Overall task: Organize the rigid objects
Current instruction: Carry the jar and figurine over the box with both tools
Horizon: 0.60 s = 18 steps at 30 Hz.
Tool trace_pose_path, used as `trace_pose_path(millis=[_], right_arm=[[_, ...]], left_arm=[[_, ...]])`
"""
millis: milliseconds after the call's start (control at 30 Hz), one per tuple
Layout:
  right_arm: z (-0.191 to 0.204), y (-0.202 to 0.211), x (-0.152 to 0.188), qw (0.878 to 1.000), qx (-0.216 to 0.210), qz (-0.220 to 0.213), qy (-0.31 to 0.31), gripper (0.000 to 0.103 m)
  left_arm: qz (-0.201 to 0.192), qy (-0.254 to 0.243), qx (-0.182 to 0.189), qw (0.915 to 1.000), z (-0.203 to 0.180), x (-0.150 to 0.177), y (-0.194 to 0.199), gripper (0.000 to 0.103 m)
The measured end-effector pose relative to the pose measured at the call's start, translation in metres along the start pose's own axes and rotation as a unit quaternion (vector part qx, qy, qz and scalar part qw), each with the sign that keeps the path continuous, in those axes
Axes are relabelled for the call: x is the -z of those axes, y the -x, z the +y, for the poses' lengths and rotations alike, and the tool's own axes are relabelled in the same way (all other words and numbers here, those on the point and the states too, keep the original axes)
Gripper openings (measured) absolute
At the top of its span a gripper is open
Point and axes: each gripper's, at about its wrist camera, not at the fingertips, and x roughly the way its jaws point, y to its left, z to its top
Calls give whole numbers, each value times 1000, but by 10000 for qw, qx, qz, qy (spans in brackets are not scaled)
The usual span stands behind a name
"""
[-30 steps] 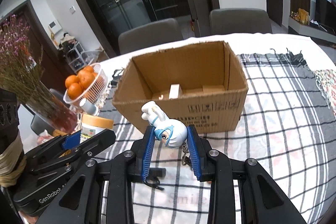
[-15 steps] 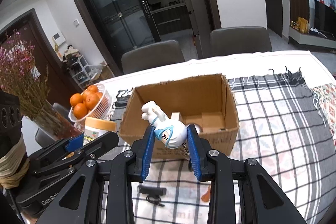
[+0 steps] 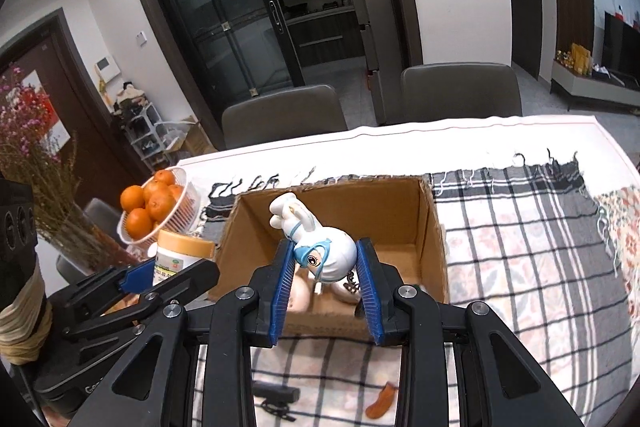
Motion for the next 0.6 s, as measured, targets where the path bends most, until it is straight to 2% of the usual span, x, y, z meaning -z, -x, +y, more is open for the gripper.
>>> trace_pose_path(millis=[233, 600], right_arm=[[-8, -24, -9, 9997, 49, 239, -53, 33], [-34, -69, 2, 9955, 292, 855, -297, 33]], left_arm=[[276, 88, -35, 9996, 5, -8, -29, 39], [912, 60, -221, 9956, 9, 2, -76, 39]])
